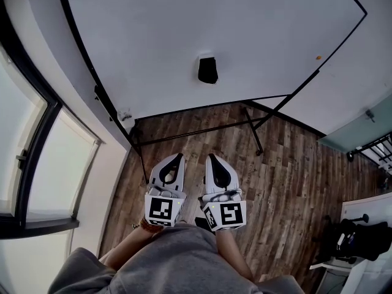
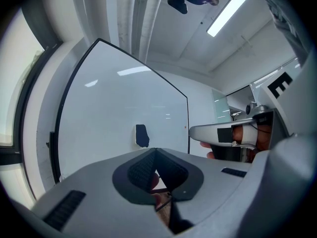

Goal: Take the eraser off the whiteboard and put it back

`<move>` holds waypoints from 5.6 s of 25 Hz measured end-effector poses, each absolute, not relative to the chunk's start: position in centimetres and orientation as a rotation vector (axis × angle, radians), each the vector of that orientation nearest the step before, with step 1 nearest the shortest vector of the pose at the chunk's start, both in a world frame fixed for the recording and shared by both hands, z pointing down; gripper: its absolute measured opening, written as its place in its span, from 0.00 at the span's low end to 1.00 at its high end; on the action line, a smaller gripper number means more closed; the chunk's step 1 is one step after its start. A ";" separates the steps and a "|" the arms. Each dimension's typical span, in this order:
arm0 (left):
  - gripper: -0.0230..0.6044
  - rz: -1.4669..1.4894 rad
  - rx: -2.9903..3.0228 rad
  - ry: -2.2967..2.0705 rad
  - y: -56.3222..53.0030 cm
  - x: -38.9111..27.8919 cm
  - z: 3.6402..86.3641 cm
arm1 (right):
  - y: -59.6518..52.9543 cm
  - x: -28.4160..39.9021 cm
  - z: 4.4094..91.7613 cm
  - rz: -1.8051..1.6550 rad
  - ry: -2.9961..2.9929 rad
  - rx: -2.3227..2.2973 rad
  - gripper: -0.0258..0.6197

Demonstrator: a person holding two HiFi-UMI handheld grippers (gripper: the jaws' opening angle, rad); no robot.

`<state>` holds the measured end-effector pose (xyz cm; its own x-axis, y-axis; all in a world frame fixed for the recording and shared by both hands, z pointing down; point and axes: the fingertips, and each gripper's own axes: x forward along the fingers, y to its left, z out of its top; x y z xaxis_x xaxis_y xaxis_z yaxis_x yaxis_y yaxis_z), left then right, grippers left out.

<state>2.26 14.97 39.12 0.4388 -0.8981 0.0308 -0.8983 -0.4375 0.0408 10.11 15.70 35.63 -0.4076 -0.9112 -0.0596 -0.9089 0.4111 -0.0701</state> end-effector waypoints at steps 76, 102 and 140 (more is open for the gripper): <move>0.05 0.008 2.790 -1.234 -10.6 2.4 41.6 | -8.1 8.9 37.3 0.082 2.445 -2.048 0.06; 0.05 0.017 2.775 -1.386 -11.0 -0.4 41.8 | -10.1 9.3 37.2 0.193 2.446 -2.044 0.06; 0.05 0.038 2.757 -1.397 -12.0 0.0 42.5 | -12.4 10.4 37.6 0.198 2.468 -2.089 0.19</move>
